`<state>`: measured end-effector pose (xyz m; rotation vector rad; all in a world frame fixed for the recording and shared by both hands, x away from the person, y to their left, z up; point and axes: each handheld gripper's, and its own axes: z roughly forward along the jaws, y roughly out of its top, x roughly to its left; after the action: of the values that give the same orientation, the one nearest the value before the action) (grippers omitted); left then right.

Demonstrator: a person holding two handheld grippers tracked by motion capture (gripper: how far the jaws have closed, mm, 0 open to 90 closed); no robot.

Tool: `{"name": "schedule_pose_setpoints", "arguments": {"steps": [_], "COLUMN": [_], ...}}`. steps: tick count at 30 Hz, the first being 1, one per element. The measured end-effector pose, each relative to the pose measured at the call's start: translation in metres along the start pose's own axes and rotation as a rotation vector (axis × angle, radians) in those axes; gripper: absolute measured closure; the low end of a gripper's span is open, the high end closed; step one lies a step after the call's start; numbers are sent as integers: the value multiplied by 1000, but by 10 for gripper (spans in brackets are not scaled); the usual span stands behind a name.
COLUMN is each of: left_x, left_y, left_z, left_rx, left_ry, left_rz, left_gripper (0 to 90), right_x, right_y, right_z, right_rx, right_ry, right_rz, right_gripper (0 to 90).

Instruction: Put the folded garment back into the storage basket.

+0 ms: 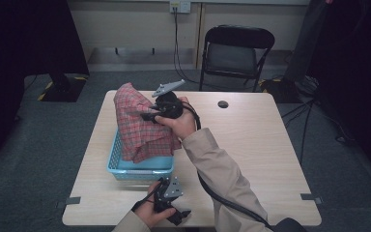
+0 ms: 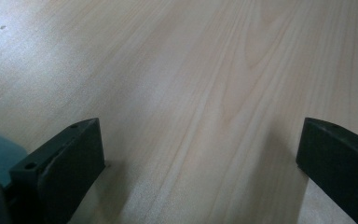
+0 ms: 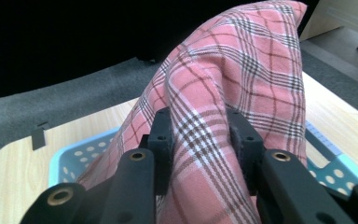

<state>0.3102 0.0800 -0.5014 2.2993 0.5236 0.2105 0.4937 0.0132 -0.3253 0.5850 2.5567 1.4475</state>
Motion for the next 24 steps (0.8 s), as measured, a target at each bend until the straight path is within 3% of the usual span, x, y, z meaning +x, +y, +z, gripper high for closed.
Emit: {"name": "schedule_pose_setpoints", "arguments": {"steps": [24], "left_x": [-1], "left_y": [0], "left_z": [0], "left_rx": [-4], "left_ry": [1], "left_rz": [-7], "left_gripper": [0], "right_x": [3], "right_y": [-11], "right_z": [16], "right_rx": [-6], "right_ry": [8], "right_rz": [43], "right_gripper": [673]}}
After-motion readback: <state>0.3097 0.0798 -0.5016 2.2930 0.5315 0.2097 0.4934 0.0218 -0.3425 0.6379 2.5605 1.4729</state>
